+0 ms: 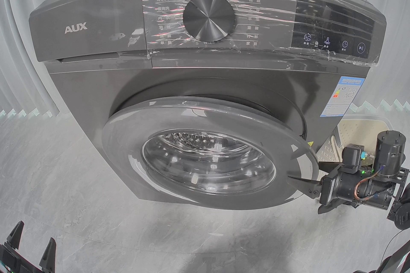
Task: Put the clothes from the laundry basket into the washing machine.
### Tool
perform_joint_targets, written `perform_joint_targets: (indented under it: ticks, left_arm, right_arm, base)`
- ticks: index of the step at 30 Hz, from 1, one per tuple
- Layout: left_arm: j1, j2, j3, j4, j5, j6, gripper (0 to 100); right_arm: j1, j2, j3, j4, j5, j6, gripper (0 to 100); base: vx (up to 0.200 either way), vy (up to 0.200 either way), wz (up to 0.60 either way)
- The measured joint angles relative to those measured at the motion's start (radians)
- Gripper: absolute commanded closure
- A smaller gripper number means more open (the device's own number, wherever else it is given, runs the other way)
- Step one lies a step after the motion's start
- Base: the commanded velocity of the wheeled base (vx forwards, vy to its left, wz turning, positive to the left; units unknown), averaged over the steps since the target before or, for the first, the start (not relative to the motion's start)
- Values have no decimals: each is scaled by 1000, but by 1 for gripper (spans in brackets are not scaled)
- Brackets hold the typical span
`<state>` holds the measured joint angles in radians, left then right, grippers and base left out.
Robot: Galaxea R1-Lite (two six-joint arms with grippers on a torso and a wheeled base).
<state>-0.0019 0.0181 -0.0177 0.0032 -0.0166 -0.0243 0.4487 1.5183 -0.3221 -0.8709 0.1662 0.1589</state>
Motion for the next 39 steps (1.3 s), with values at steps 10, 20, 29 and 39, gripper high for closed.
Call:
perform_joint_targets:
  ticks: [10, 20, 29, 39]
  left_arm:
    - [-1, 0, 0, 0, 0, 0, 0]
    - [-1, 0, 0, 0, 0, -1, 0]
    - [0, 0, 0, 0, 0, 3, 0]
    - [-1, 0, 0, 0, 0, 3, 0]
  right_arm:
    - [-9, -48, 6, -8, 3, -38, 0]
    - [53, -16, -1, -9, 17, -36, 0]
    - [100, -64, 66, -5, 29, -36, 0]
    - [106, -35, 70, -41, 23, -27, 0]
  base:
    - [-120, 0, 0]
    - [0, 0, 0]
    - [0, 0, 0]
    - [-120, 0, 0]
